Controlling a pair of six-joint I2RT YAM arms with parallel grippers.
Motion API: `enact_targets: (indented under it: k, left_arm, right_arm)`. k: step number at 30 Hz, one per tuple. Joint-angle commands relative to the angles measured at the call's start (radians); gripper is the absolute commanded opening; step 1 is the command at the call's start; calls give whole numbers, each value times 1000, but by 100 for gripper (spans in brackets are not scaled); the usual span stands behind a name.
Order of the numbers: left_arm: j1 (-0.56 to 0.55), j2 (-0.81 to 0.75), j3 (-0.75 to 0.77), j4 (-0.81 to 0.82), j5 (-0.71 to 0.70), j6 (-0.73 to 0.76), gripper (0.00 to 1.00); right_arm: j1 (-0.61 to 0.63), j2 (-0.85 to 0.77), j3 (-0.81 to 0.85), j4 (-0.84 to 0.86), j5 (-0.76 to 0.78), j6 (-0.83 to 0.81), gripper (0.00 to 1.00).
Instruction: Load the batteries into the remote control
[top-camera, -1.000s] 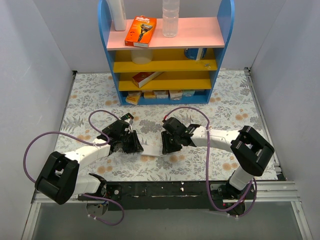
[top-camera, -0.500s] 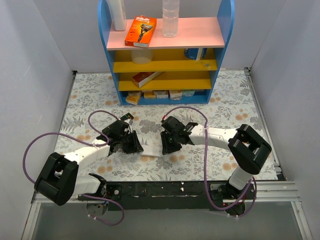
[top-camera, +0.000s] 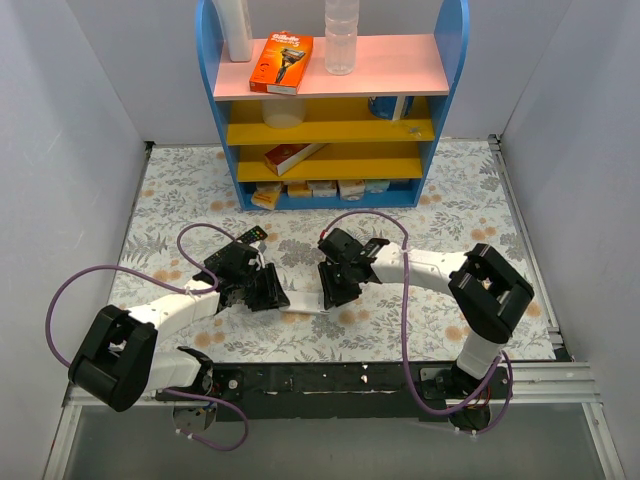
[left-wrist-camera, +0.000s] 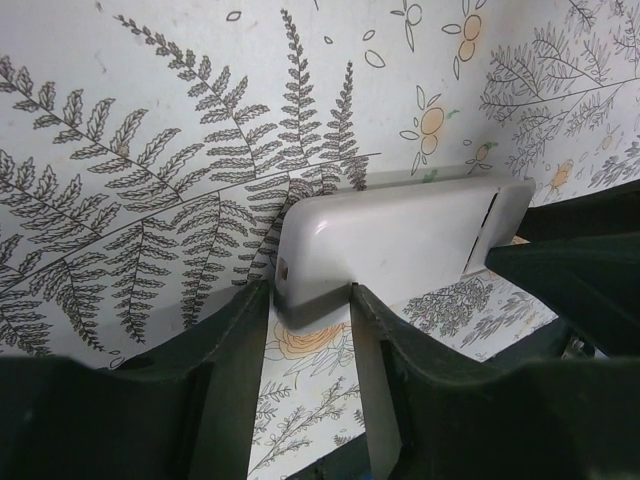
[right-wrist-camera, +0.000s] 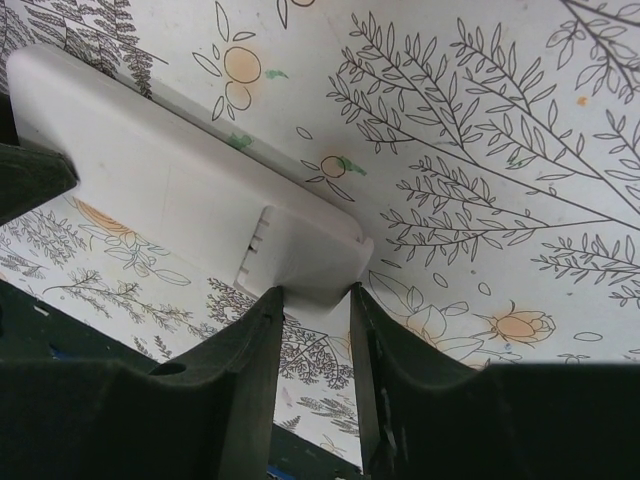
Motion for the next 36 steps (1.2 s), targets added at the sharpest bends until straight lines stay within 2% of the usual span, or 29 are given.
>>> enact_targets:
  k: [1,19,28,31,36]
  left_arm:
    - [-4,-15,-10,-7,26,-1,39]
    - [-4,-22,-11,-23,-23,13,46]
    - [-4,-22,-7,-32,-35,19,48]
    - [-4,-23,-5,-35,-41,20,48]
    - [-4,-20,-1,-33,-41,23,49]
  right_arm:
    - [16,17,41,-62,-18,-33,40]
    - [12,-14,123,-129,103,-89,48]
    - [-42,-54,43,-56,80,-75,47]
    - [-63,-82,34,-37,50,-141,48]
    - [-73,-118,12,-31,5,-463,60]
